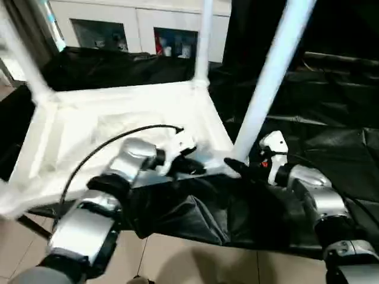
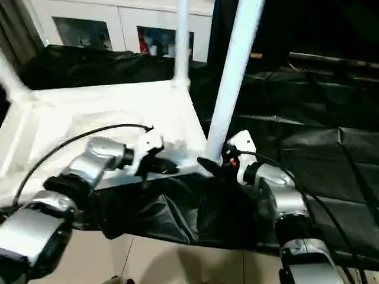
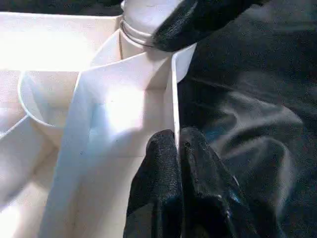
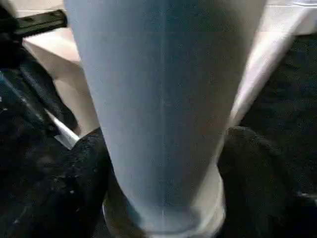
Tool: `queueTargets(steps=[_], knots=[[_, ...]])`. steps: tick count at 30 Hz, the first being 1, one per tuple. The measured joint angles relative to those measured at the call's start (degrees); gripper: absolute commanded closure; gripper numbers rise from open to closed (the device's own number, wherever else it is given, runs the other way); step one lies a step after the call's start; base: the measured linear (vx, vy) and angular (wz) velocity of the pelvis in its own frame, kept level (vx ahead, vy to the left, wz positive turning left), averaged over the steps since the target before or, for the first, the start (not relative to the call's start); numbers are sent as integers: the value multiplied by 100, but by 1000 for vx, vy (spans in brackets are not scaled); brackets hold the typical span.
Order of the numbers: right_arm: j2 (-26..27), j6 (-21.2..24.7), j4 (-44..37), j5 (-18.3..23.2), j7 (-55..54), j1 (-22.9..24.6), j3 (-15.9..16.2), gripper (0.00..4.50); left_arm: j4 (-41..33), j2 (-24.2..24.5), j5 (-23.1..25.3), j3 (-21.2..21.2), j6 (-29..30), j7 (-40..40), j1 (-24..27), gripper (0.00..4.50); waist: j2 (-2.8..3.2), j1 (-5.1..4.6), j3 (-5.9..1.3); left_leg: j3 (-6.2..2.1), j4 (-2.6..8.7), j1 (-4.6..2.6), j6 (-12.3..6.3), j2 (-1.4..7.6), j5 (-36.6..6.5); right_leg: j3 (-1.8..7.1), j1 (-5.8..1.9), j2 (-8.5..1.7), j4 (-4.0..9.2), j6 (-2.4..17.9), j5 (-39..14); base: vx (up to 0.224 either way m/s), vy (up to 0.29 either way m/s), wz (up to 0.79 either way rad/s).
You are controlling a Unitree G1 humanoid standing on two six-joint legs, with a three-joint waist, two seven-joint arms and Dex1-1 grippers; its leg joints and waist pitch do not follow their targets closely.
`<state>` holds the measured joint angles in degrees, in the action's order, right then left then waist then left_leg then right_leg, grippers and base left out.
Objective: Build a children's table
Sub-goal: Rotate leg to tighten
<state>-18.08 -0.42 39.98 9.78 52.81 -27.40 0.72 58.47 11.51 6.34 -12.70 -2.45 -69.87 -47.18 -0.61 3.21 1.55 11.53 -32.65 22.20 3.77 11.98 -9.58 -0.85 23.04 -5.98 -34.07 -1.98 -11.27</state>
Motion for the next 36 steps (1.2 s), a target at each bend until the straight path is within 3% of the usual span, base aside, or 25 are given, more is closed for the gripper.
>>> queueTargets(steps=[8, 15, 21, 25, 29, 31, 36], knots=[[-3, 35, -38, 63, 155, 10, 47, 176, -94, 32, -36, -10, 45, -86, 15, 450, -19, 19, 14, 5, -8, 1, -1, 3, 0, 3, 1, 0, -2, 8, -5, 0, 0, 0], [54, 92, -72, 100, -7, 58, -8, 186, -76, 2, 13, -12, -35, 87, 28, 450, -21, 29, 15, 5, -9, -3, 1, 1, -1, 5, -2, -1, -5, 8, -4, 0, 0, 0], [651, 33, 301, -104, -2162, -146, -411, 187, 280, -600, 251, -15, 47, 1627, -185, 450, -20, 8, 13, 9, -9, -19, 6, -22, -3, 5, -19, -33, -2, 28, 10, 0, 0, 0], [1125, 96, 487, -142, -3391, -347, -675, 187, 338, -973, 300, -11, 234, 2316, -231, 450, 7, 4, -4, 8, -9, -19, 6, -24, -3, 6, -24, -34, 1, 27, 10, 0, 0, 0], [1337, 109, 620, -345, -4245, -514, -715, 187, 361, -1205, 353, -1, 358, 2693, -240, 450, 37, 7, -31, 6, -8, -20, 6, -24, -4, 3, -33, -34, 4, 25, 10, 0, 0, 0], [1360, 85, 652, -385, -4312, -540, -715, 131, 371, -1217, 354, 0, 366, 2714, -240, 450, 46, 7, -37, 5, -4, -20, 6, -24, -4, 1, -33, -34, 5, 21, 8, 0, 0, 0], [1378, -31, 675, -520, -4195, -539, -680, 97, 367, -1176, 356, -3, 367, 2630, -243, 450, 46, -6, -37, 4, -1, -18, 6, -23, -4, 0, -30, -33, 7, 18, 9, 0, 0, 0]])
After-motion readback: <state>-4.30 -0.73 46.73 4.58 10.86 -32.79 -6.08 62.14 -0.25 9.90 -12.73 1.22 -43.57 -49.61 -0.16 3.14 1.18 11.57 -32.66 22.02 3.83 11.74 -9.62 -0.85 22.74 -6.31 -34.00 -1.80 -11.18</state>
